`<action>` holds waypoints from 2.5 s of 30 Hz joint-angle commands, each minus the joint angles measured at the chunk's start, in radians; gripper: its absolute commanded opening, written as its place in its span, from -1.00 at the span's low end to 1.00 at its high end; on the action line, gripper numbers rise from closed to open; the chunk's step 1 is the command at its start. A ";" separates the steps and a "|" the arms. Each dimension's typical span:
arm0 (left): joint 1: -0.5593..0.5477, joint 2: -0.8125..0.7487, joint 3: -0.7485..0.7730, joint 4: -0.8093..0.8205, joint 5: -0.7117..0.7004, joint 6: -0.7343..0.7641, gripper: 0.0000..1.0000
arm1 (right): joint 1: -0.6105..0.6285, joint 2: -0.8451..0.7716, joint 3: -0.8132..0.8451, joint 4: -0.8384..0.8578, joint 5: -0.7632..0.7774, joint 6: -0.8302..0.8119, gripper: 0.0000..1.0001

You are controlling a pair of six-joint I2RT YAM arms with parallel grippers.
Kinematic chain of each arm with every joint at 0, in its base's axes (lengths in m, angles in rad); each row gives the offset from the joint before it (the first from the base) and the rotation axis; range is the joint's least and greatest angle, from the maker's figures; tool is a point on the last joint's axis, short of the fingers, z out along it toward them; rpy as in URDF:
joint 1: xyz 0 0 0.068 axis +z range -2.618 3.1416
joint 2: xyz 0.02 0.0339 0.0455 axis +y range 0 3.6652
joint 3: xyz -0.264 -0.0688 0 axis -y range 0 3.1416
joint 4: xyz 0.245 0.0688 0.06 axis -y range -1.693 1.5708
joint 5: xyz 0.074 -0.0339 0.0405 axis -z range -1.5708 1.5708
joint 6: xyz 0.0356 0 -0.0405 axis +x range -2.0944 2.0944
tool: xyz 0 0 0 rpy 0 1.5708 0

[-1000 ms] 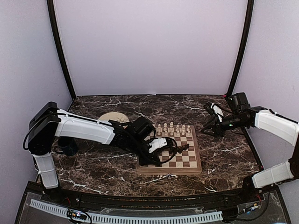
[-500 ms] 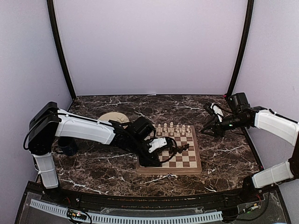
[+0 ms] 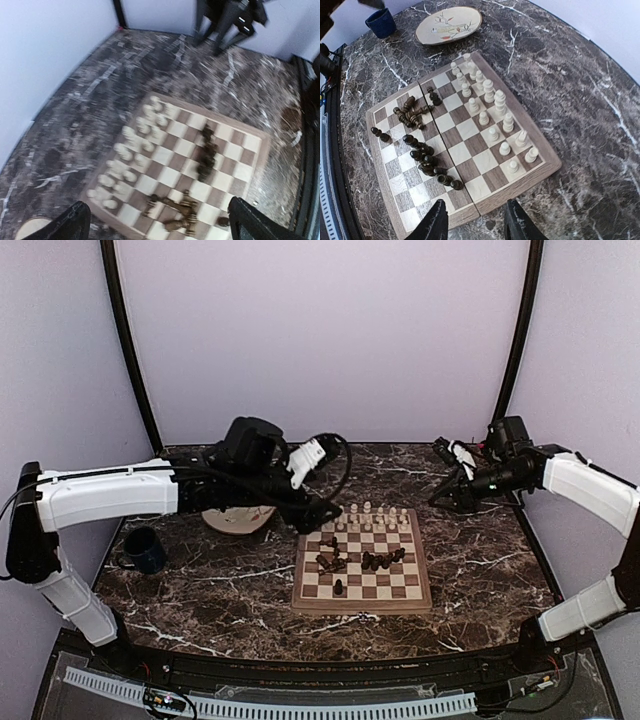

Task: Set up the chess pieces on the board
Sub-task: Pick up the king from the chessboard.

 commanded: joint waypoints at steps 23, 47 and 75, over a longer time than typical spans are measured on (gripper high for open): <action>0.371 -0.267 -0.265 0.418 -0.169 -0.243 0.91 | 0.476 0.469 0.465 -0.296 0.330 -0.080 -0.23; 0.371 -0.243 -0.226 0.347 -0.135 -0.203 0.77 | 0.582 0.590 0.500 -0.352 0.395 -0.078 -0.36; 0.371 -0.227 -0.218 0.333 -0.123 -0.190 0.76 | 0.645 0.544 0.506 -0.334 0.364 -0.080 -0.92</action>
